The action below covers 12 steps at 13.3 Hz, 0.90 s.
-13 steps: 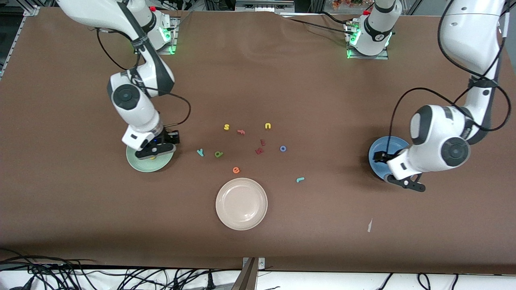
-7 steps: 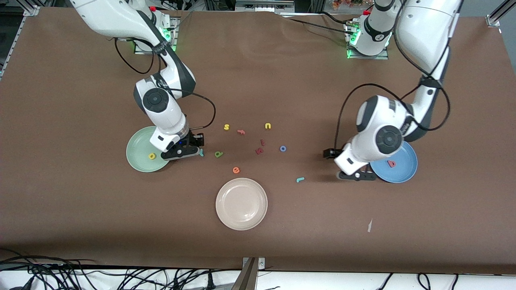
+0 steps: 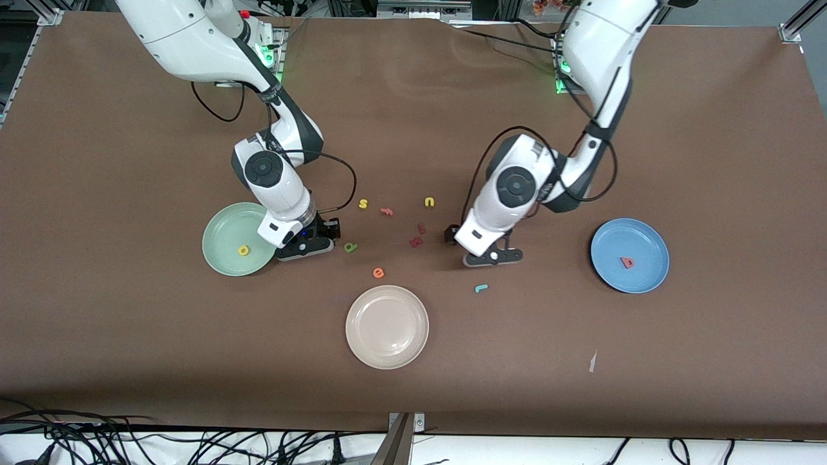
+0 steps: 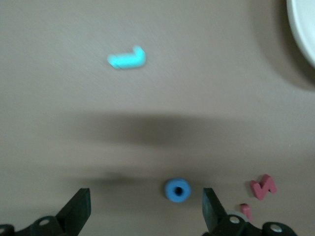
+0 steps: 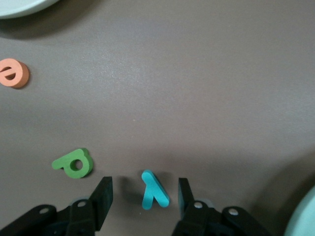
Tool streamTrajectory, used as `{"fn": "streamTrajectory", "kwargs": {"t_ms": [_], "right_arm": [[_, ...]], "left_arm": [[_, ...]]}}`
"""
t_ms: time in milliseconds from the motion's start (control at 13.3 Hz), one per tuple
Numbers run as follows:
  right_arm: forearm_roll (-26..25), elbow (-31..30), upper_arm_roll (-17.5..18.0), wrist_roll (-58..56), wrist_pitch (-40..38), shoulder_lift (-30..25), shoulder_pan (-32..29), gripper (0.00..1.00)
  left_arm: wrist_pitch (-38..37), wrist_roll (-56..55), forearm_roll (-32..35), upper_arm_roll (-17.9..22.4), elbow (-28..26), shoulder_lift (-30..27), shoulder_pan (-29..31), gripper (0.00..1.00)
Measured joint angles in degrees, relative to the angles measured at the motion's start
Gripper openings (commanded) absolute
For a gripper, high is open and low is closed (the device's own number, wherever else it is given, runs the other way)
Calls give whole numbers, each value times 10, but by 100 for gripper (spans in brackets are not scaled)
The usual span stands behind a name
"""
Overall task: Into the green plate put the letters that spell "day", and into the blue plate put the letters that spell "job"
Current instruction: 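Grasp cyan 'y' with the right gripper while the left gripper grasps blue 'o'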
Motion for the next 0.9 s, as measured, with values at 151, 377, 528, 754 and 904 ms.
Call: {"fn": "streamTrajectory", "kwargs": {"t_ms": [151, 377, 528, 754, 904], "right_arm": [[-5, -3, 0, 0, 16, 8, 0, 58], [-14, -6, 0, 0, 25, 13, 1, 48], [-20, -6, 0, 0, 25, 12, 0, 31], [-27, -7, -2, 0, 25, 11, -1, 16], [-27, -7, -2, -1, 25, 9, -1, 11]], "left_arm": [[9, -49, 33, 1, 1, 14, -15, 90], [9, -80, 55, 1, 7, 26, -20, 81], [9, -84, 55, 1, 9, 29, -21, 78], [9, -92, 55, 1, 20, 41, -29, 73], [8, -97, 55, 2, 30, 51, -33, 61]]}}
